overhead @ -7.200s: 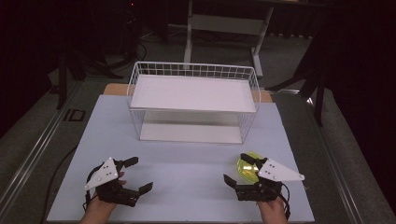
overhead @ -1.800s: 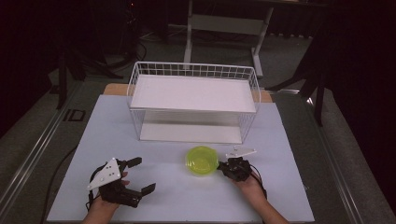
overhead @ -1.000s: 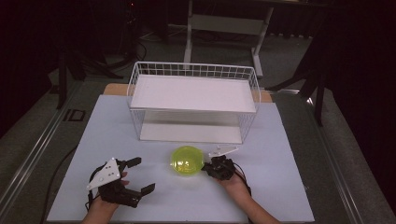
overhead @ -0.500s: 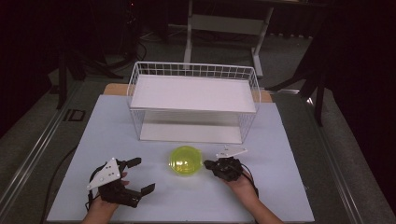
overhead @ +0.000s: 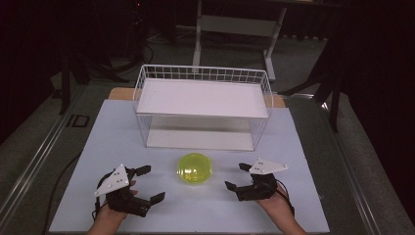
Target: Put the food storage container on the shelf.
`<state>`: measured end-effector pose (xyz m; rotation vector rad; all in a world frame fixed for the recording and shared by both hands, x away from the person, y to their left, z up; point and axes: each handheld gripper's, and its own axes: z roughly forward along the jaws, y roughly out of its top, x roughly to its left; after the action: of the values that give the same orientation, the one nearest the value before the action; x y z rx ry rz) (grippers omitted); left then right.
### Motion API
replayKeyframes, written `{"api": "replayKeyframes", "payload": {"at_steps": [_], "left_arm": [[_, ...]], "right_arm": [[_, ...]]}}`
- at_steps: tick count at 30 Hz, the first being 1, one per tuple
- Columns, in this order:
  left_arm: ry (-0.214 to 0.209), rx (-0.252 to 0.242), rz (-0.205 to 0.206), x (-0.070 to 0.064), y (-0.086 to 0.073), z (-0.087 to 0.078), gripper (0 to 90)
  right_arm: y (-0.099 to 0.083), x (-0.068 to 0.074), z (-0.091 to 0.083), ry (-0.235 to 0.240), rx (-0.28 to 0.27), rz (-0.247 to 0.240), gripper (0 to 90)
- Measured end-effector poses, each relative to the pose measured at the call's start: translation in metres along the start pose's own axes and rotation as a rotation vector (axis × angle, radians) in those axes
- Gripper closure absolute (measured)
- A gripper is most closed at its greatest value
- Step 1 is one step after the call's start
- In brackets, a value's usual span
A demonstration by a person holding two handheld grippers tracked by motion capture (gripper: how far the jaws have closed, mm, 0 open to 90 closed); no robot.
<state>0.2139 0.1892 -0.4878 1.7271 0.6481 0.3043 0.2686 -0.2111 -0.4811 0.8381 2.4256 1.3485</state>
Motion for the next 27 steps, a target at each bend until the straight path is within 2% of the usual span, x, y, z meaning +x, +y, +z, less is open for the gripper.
{"api": "replayKeyframes", "payload": {"at_steps": [3, 5, 7, 9, 10, 11, 14, 16, 18, 19, 20, 22, 27], "left_arm": [[0.015, 0.023, 0.009, -0.002, 0.006, 0.002, 1.7], [0.029, 0.032, 0.036, -0.002, 0.01, 0.002, 1.8], [0.027, 0.034, 0.058, -0.002, 0.013, 0.003, 1.8], [0.023, 0.039, 0.06, -0.002, 0.014, 0.003, 1.8], [0.012, 0.047, 0.05, -0.002, 0.016, 0.004, 1.8], [0.017, 0.057, 0.048, -0.002, 0.016, 0.005, 1.8], [0.003, 0.09, -0.007, 0.0, 0.02, 0.009, 1.8], [0.007, 0.084, 0.001, 0.0, 0.021, 0.01, 1.9], [0.039, 0.095, 0.031, -0.002, 0.025, 0.016, 4.3], [0.05, 0.099, 0.034, -0.001, 0.027, 0.018, 3.6], [0.043, 0.104, 0.014, 0.0, 0.028, 0.02, 2.9], [0.039, 0.091, -0.019, 0.001, 0.031, 0.023, 2.7], [0.031, 0.143, -0.06, 0.006, 0.039, 0.035, 2.7]], "right_arm": [[0.005, 0.007, -0.001, -0.012, -0.016, -0.032, 13.3], [0.009, 0.011, 0.0, -0.03, -0.031, -0.051, 13.4], [0.015, 0.016, 0.0, -0.035, -0.054, -0.077, 13.6], [0.018, 0.018, 0.0, -0.029, -0.073, -0.086, 13.8], [0.021, 0.02, 0.001, -0.019, -0.078, -0.092, 15.4], [0.028, 0.021, 0.002, 0.01, -0.083, -0.093, 15.1], [0.033, 0.023, 0.005, -0.017, -0.128, -0.119, 20.4], [0.035, 0.022, 0.007, 0.001, -0.134, -0.102, 20.3], [0.036, 0.016, 0.016, 0.057, -0.134, -0.021, 19.2], [0.036, 0.016, 0.017, 0.04, -0.147, -0.034, 18.9], [0.036, 0.016, 0.018, 0.019, -0.152, -0.05, 18.9], [0.038, 0.014, 0.021, 0.017, -0.143, -0.049, 18.9], [0.044, 0.012, 0.028, 0.013, -0.14, -0.061, 16.7]]}}
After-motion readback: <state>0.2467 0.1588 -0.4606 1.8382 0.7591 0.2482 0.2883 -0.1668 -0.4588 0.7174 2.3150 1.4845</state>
